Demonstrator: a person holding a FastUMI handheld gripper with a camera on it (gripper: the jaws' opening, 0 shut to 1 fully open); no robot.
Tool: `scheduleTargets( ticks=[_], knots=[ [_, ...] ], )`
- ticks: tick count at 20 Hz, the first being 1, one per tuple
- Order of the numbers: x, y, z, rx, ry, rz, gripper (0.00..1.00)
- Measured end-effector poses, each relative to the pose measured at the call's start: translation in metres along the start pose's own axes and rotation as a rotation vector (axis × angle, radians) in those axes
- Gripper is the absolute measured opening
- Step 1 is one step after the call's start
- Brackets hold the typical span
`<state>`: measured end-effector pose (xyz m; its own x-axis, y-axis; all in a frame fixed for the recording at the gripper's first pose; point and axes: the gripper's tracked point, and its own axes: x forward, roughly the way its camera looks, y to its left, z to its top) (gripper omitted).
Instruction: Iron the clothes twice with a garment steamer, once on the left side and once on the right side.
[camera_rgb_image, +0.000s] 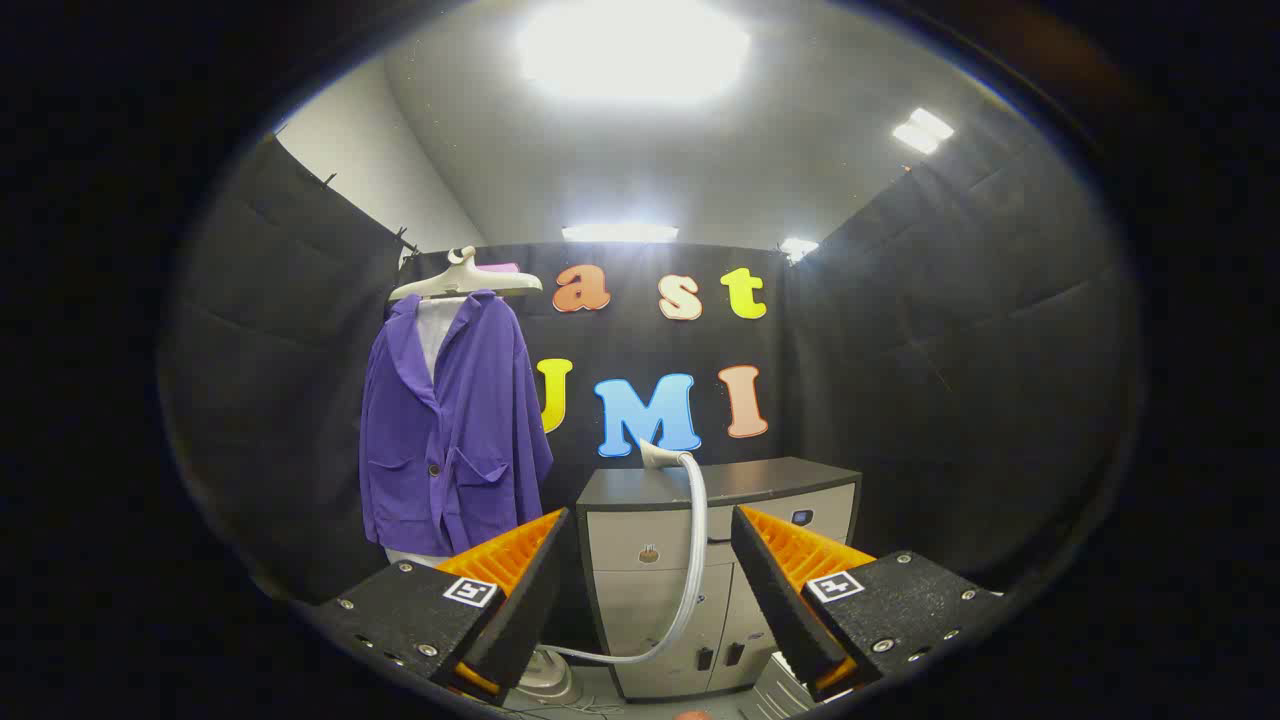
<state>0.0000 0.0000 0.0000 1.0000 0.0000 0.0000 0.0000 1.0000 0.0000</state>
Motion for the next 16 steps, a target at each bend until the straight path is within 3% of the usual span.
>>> scheduleTargets(
  ticks=[16],
  knots=[
    [-0.0066,-0.0031,-0.0007,-0.008,0.005,-0.009,0.96]
  ],
)
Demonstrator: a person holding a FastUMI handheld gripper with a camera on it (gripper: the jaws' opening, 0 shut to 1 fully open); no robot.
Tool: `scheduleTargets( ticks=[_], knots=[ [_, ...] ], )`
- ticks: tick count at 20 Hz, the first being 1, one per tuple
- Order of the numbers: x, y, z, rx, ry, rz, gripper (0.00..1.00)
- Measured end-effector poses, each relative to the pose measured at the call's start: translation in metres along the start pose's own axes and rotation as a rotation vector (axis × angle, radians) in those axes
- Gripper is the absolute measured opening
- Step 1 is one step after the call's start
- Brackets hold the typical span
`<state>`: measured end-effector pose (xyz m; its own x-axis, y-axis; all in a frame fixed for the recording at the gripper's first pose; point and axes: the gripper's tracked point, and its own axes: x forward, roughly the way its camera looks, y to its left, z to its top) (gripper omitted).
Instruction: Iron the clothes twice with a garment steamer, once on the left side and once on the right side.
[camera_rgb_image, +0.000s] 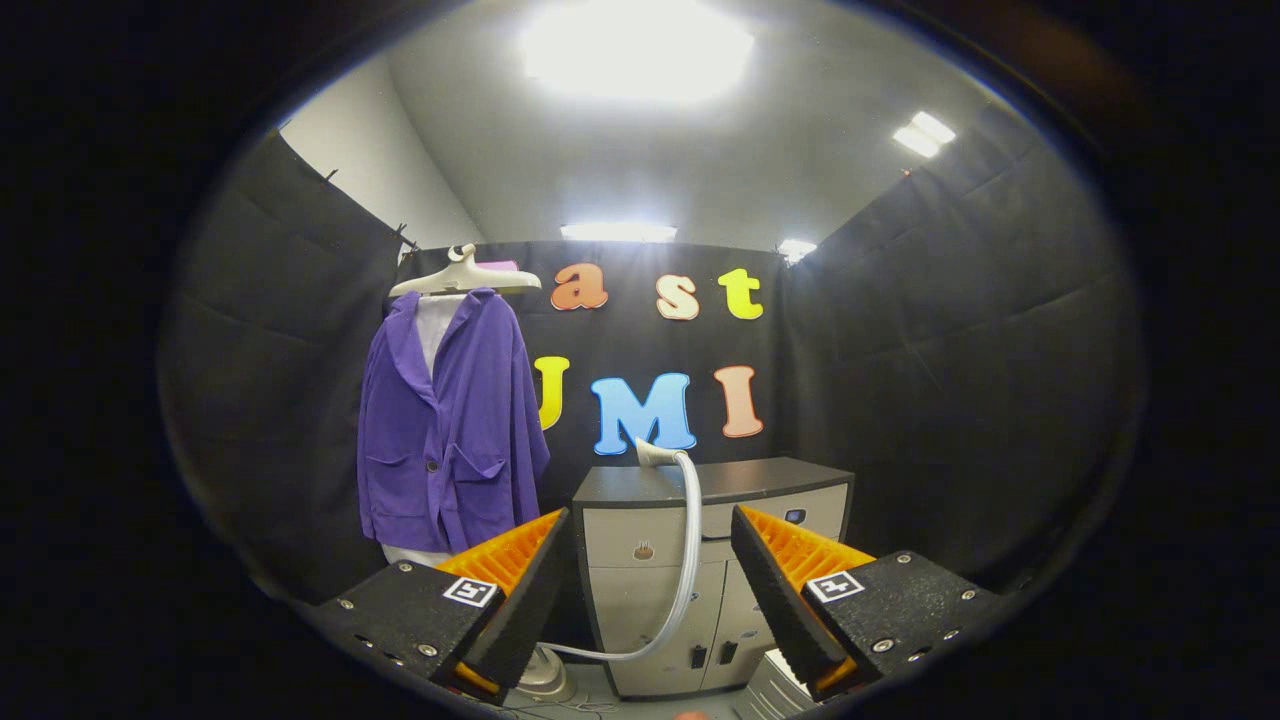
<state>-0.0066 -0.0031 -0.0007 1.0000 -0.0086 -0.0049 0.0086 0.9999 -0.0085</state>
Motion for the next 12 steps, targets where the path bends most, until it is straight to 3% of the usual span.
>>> scheduleTargets(
  ticks=[6,12],
  knots=[
    [0.004,0.001,0.013,-0.003,-0.010,0.005,0.96],
    [0.024,0.007,0.062,-0.022,-0.075,0.032,0.96]
  ],
)
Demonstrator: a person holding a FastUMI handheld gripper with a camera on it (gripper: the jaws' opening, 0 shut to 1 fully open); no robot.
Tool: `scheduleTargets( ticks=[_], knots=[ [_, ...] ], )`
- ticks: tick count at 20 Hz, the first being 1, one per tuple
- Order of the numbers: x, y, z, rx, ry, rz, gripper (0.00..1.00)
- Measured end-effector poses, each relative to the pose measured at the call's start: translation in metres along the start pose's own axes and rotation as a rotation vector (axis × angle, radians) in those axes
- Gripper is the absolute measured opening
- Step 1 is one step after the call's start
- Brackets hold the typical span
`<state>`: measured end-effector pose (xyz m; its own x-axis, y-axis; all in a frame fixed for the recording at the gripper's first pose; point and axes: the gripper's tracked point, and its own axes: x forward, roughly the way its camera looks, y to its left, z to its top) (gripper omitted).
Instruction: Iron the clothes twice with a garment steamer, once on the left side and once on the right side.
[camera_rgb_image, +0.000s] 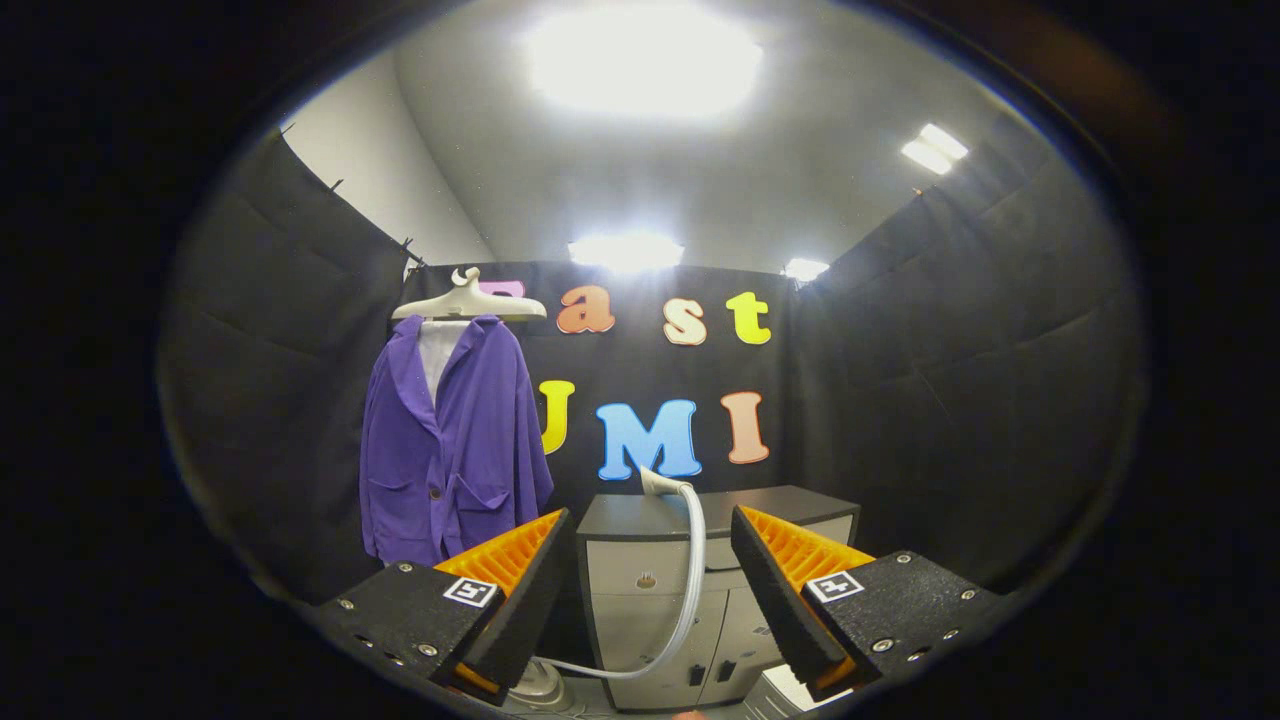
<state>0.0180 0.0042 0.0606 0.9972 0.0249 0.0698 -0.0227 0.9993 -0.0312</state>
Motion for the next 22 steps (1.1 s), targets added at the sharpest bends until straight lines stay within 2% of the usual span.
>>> scheduleTargets(
  ticks=[4,7,17,22],
  knots=[
    [0.032,-0.004,0.021,-0.014,-0.025,0.027,0.96],
    [0.067,-0.008,0.021,0.006,-0.006,0.055,0.96],
    [0.222,-0.069,0.017,0.033,0.093,0.059,0.96],
    [0.286,-0.087,0.011,0.098,0.128,0.098,0.96]
  ],
)
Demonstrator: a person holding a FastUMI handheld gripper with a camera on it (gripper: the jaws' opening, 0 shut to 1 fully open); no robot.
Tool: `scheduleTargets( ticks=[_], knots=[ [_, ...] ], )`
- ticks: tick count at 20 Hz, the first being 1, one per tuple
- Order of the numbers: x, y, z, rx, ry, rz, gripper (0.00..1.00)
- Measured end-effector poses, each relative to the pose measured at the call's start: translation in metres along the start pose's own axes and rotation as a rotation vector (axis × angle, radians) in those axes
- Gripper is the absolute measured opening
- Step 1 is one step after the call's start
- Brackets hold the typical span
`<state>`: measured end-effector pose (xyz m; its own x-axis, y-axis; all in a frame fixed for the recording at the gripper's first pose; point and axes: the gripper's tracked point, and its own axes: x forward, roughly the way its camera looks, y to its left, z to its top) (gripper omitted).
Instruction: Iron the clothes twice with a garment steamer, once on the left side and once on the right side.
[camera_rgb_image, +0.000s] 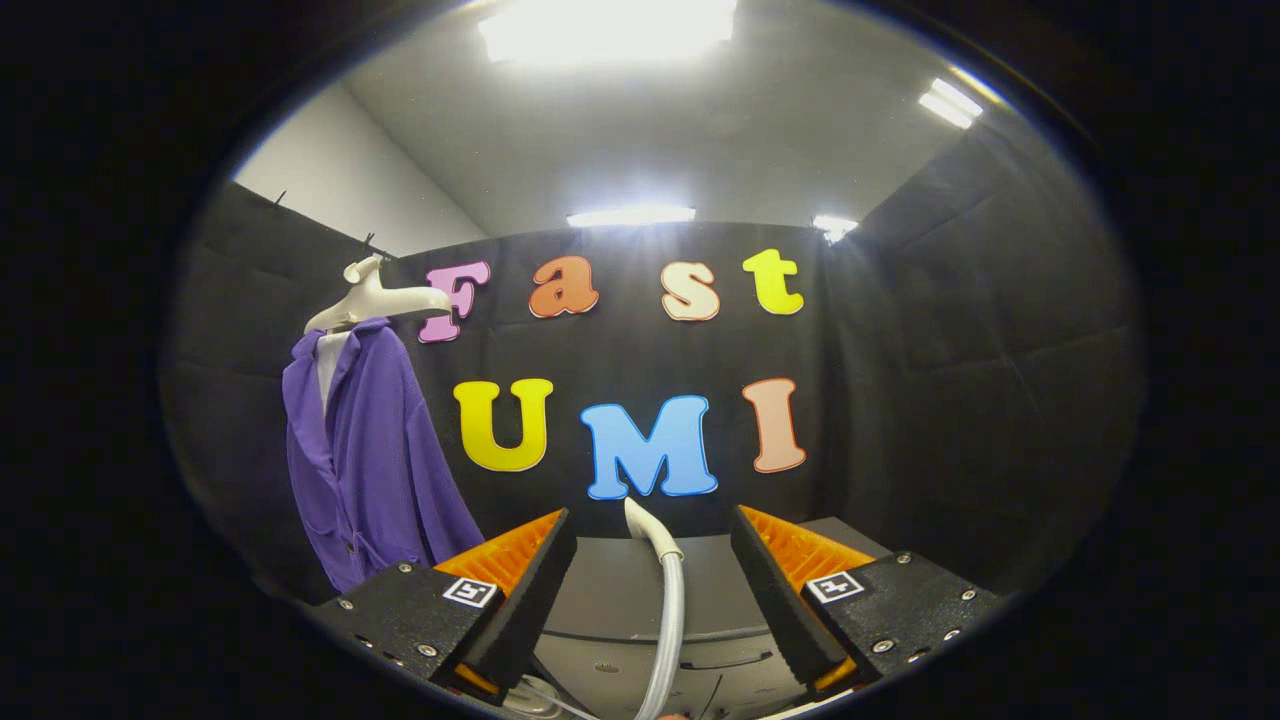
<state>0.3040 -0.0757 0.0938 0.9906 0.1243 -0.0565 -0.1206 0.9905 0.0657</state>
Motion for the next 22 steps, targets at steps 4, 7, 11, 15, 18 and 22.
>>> scheduleTargets(
  ticks=[4,7,11,15,18,22],
  knots=[
    [0.046,-0.015,0.010,0.027,0.005,0.013,0.96],
    [0.082,-0.016,0.011,0.066,0.034,0.052,0.95],
    [0.127,-0.006,0.005,0.139,0.102,0.137,0.95],
    [0.175,-0.006,-0.011,0.168,0.142,0.160,0.94],
    [0.209,-0.006,-0.033,0.199,0.205,0.167,0.94],
    [0.257,-0.007,-0.066,0.227,0.293,0.169,0.94]
  ],
)
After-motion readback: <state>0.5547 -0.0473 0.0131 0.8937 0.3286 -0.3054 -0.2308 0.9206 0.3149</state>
